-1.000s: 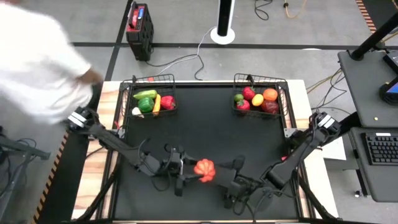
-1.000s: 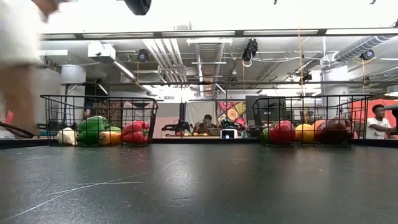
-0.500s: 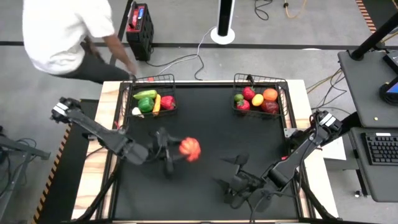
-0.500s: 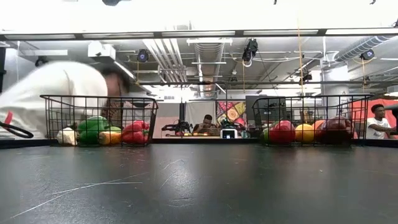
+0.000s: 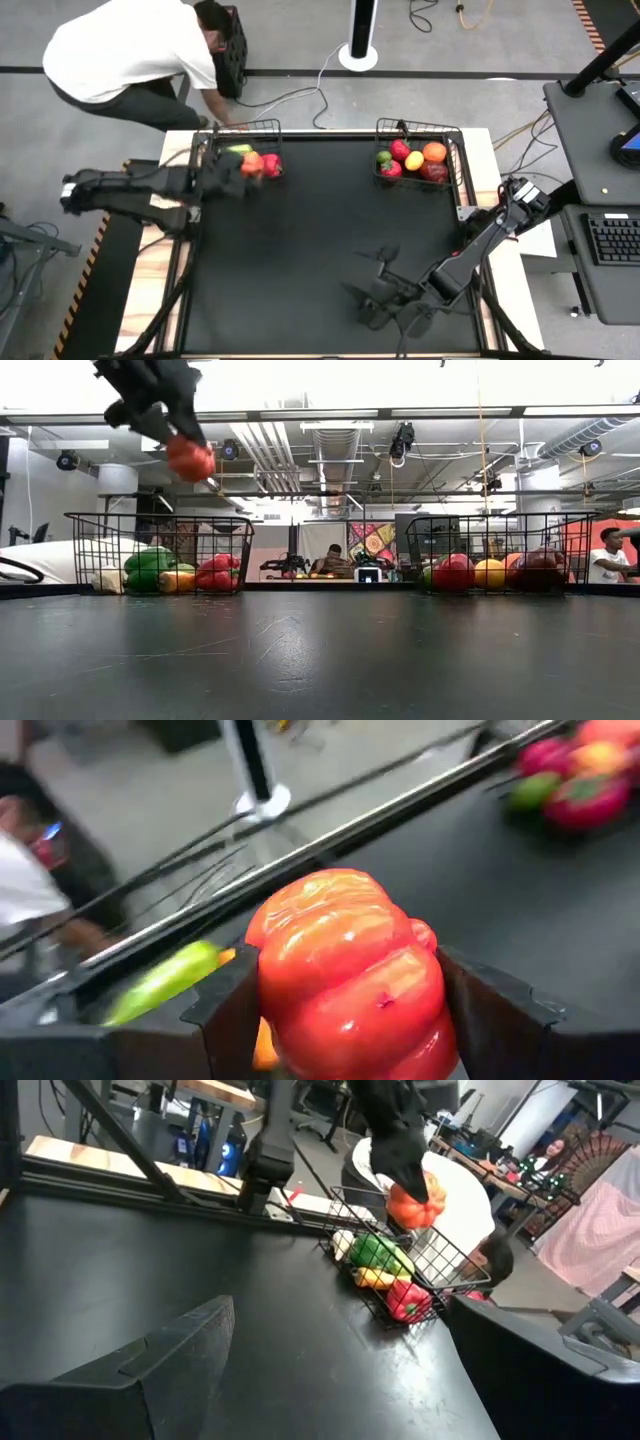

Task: Sort produce into baskets
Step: Put the pumpkin into the left wire basket, then return to Home Position

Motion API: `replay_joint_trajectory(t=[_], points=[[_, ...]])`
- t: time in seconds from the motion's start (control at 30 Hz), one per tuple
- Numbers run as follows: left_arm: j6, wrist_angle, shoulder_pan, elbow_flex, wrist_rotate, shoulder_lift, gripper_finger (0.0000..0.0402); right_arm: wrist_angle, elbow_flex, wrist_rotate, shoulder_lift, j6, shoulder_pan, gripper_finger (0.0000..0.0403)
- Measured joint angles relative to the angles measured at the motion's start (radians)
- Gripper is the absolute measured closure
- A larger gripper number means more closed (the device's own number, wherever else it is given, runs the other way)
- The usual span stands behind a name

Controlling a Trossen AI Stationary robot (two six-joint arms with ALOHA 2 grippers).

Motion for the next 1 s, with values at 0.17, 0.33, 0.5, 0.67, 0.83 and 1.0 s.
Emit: replay_joint_trajectory(t=[0.17, 0.33, 0.5, 0.67, 0.83, 1.0], points=[[0.233, 0.052, 0.321, 0.0, 0.217, 0.006, 0.0158, -0.002, 0.0, 0.0, 0.0, 0.019, -0.008, 0.0044], [0.386, 0.111, 0.581, 0.0, 0.403, 0.055, 0.0158, -0.004, 0.0, 0.0, 0.0, 0.026, -0.011, 0.0044], [0.458, 0.162, 0.681, -0.002, 0.466, 0.12, 0.0159, -0.012, 0.0, 0.0, 0.001, 0.029, -0.013, 0.0044], [0.489, 0.236, 0.684, -0.002, 0.465, 0.198, 0.0136, -0.028, -0.002, -0.001, 0.003, 0.055, -0.027, 0.0044], [0.505, 0.239, 0.685, -0.001, 0.393, 0.268, 0.0094, -0.057, -0.002, -0.002, 0.003, 0.083, -0.031, 0.0044], [0.506, 0.239, 0.681, -0.001, 0.385, 0.29, 0.0069, -0.091, -0.003, -0.002, 0.003, 0.122, -0.033, 0.0044]])
